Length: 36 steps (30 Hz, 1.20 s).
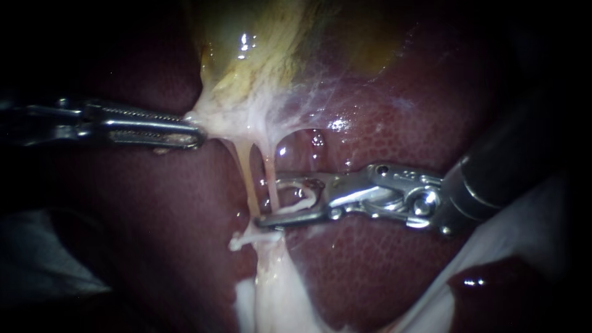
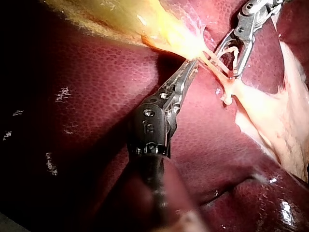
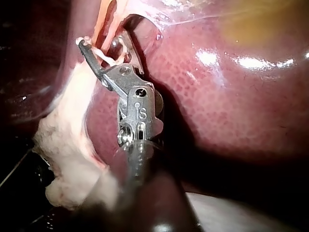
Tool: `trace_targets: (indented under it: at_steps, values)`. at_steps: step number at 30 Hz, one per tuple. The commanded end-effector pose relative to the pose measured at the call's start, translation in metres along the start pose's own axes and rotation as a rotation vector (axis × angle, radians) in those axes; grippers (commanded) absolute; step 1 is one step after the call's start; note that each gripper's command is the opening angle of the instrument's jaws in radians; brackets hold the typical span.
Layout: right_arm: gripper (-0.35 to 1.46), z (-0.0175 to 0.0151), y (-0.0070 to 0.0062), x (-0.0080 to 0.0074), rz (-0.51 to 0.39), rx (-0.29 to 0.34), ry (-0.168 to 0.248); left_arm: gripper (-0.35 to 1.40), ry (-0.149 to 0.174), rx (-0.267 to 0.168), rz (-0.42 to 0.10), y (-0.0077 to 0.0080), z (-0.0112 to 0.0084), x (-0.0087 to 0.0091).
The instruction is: Clipping second clip left tube
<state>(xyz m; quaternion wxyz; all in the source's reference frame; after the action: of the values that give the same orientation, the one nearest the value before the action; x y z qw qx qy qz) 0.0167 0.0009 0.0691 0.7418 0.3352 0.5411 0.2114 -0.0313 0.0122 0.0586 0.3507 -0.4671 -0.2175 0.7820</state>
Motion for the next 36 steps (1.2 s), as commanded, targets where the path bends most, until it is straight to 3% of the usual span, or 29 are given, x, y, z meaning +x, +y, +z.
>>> trace_targets:
  at_steps: [1, 13, 21, 30, 36]
  values:
    - [0.50, -0.0002, 0.0000, -0.0001, -0.002, 0.007, -0.002, -0.35, 0.000, -0.001, 0.000, 0.0000, 0.0000, 0.0000]
    - [0.50, -0.0021, -0.0003, -0.0005, -0.021, 0.088, -0.019, -0.35, 0.000, -0.001, 0.000, 0.0000, 0.0000, 0.0000]
    - [0.50, -0.0032, -0.0014, 0.0000, -0.037, 0.152, -0.019, -0.35, 0.000, -0.001, 0.000, 0.0000, -0.0001, 0.0000]
    - [0.50, -0.0019, -0.0030, 0.0010, -0.040, 0.188, -0.001, -0.35, 0.000, -0.004, 0.000, 0.0000, 0.0000, 0.0001]
    - [0.50, -0.0005, -0.0026, 0.0009, -0.031, 0.183, 0.004, -0.35, 0.000, -0.004, 0.000, 0.0000, 0.0000, 0.0001]
